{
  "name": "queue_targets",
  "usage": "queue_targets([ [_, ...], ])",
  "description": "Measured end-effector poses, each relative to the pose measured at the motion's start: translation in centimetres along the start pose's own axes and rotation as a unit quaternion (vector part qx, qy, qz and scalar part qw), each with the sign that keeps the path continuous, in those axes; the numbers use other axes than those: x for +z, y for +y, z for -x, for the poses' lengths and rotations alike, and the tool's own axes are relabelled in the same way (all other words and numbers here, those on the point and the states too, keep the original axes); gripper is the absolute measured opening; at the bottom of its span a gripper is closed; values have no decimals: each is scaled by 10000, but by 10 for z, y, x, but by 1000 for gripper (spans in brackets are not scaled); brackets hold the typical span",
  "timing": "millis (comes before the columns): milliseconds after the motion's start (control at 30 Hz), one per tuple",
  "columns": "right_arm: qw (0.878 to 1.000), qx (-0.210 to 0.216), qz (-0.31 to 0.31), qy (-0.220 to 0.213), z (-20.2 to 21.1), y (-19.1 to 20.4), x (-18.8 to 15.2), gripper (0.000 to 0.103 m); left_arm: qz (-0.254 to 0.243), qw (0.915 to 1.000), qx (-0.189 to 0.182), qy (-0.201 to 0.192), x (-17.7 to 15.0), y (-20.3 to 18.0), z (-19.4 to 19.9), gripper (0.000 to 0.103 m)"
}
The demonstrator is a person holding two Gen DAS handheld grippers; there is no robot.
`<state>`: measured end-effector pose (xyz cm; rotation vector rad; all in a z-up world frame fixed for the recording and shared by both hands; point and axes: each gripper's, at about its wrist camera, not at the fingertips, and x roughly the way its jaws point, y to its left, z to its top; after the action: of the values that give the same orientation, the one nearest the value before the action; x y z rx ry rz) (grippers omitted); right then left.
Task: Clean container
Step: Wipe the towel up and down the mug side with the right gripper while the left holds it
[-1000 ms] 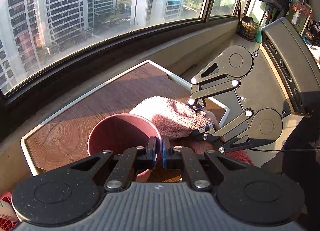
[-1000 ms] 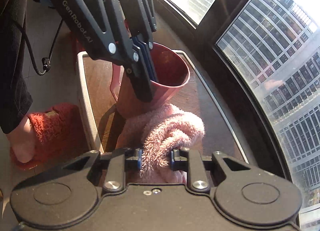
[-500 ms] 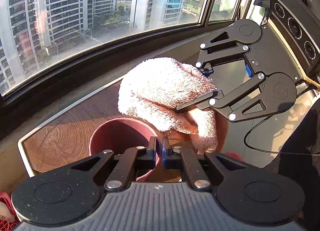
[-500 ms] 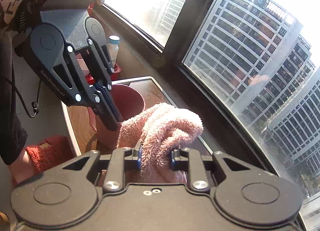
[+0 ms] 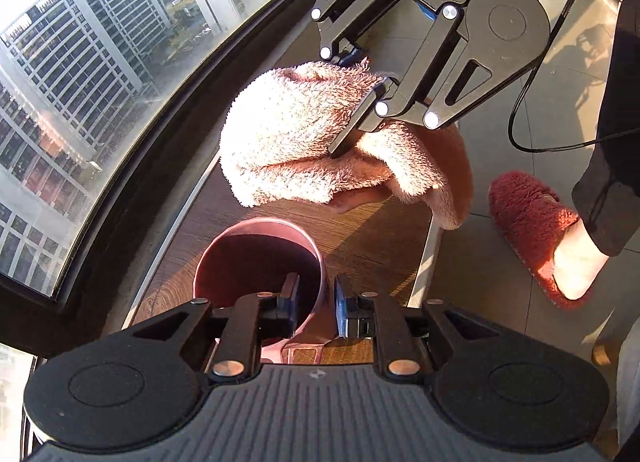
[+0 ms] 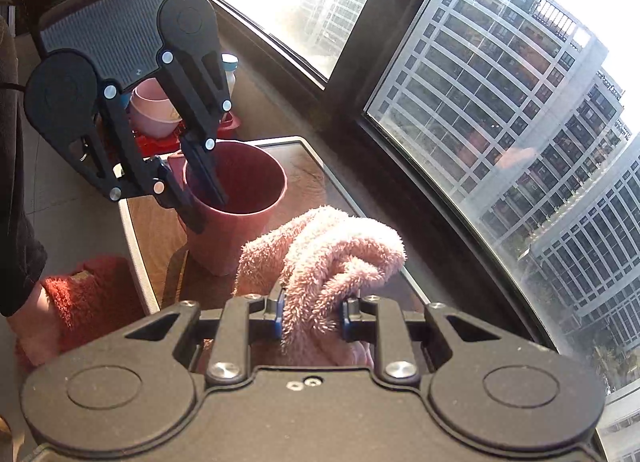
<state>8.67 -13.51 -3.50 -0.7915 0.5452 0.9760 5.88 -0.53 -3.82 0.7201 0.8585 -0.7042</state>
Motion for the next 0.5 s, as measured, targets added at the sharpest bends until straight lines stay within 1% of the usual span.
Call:
queue_targets([
  [33,10000,4,-3,2,0,-1,-1,23,-333,9993,21,141,-3,-1,-1,18],
  [100,10000,1,-10,9,-1,0,-1,23,-813,9960,97,351,-6,-6,-5,18],
  [267,10000,23,-31,-1,-2,1,0,24,-1700,9835,99,611,-10,-13,-8,20],
  [433,10000,84,31,43,-3,3,-3,24,-2291,9701,146,785,-12,-23,-18,20],
  [500,9999,86,45,61,-3,4,-4,24,-2336,9687,212,811,-11,-24,-21,19],
])
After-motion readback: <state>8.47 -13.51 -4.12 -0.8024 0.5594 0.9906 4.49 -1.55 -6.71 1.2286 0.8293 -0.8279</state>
